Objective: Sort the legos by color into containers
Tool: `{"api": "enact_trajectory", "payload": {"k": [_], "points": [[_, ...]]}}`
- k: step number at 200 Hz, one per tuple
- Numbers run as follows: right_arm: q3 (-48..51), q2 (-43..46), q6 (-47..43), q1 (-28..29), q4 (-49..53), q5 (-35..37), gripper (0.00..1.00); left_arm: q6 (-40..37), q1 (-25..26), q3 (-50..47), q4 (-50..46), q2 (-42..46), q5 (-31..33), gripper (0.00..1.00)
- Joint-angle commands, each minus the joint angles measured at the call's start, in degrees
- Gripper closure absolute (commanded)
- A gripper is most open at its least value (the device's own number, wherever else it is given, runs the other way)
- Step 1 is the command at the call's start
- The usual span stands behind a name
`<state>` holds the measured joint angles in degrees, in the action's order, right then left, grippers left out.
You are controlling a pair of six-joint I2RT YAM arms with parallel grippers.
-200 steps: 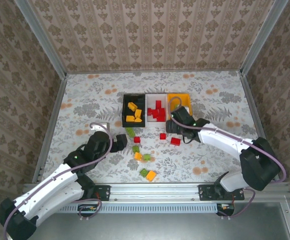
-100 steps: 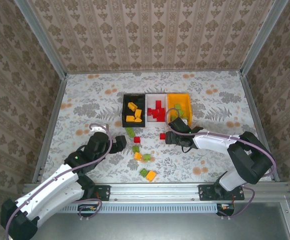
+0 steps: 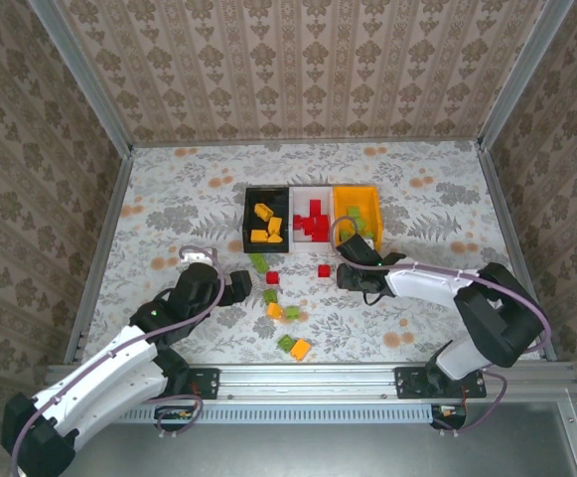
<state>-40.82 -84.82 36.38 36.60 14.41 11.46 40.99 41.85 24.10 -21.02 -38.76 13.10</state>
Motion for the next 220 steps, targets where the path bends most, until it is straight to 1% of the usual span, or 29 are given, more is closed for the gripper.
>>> {"api": "enact_trajectory", "payload": {"k": [1,24,46,60,90,120,140,163,168,169,178,186,197,220], "points": [[-1.5,6.9,-2.7,0.2,3.8,-1.1,0.59,0.7,-0.6,-0.2,0.4,-0.3,-0.8,0.0],[-6.8,10.4,-6.1,0.3,7.3,-3.2,0.59,0.7,-0.6,-0.2,0.6,-0.3,-1.1,0.0],[-13.2,8.6,-8.2,0.4,8.0,-5.4,0.58,0.8,-0.7,0.0,0.5,-0.3,-1.3,0.0],[-17.4,5.5,-8.9,0.4,7.2,-5.6,0.58,0.8,-0.6,0.0,0.4,-0.1,-1.5,0.0],[-27.5,-6.5,-9.5,-0.3,4.8,-6.2,0.57,1.1,-0.7,0.0,0.1,0.0,-2.2,0.0],[-37.1,-17.7,-9.3,-1.4,5.2,-5.3,0.57,1.1,-0.6,0.0,-0.5,0.3,-2.7,0.0],[-40.9,-22.7,-8.4,-2.1,5.5,-3.7,0.56,1.2,-0.7,-0.2,-0.8,0.6,-2.9,0.0],[-43.4,-25.6,-8.0,-2.5,4.7,-3.2,0.47,1.5,-0.7,-0.3,-0.9,0.9,-3.0,0.0],[-44.0,-26.0,-8.1,-2.5,4.8,-3.2,0.44,1.4,-0.7,-0.3,-1.0,1.0,-3.0,0.0],[-44.1,-26.0,-8.1,-2.5,4.9,-3.2,0.41,1.3,-0.6,-0.2,-1.0,1.0,-3.0,0.0],[-45.1,-26.4,-8.3,-2.5,5.4,-3.2,0.32,1.2,-0.7,-0.1,-1.2,1.0,-3.0,0.0],[-45.2,-26.1,-8.2,-2.5,5.7,-3.2,0.28,1.1,-0.7,0.1,-1.4,1.1,-3.0,0.0],[-44.3,-24.8,-8.1,-2.3,5.5,-3.1,0.24,0.9,-0.7,0.4,-1.6,1.1,-3.0,0.0],[-39.4,-19.6,-7.9,-1.4,4.6,-3.1,0.23,1.0,-0.6,0.4,-1.6,1.7,-2.9,0.0]]}}
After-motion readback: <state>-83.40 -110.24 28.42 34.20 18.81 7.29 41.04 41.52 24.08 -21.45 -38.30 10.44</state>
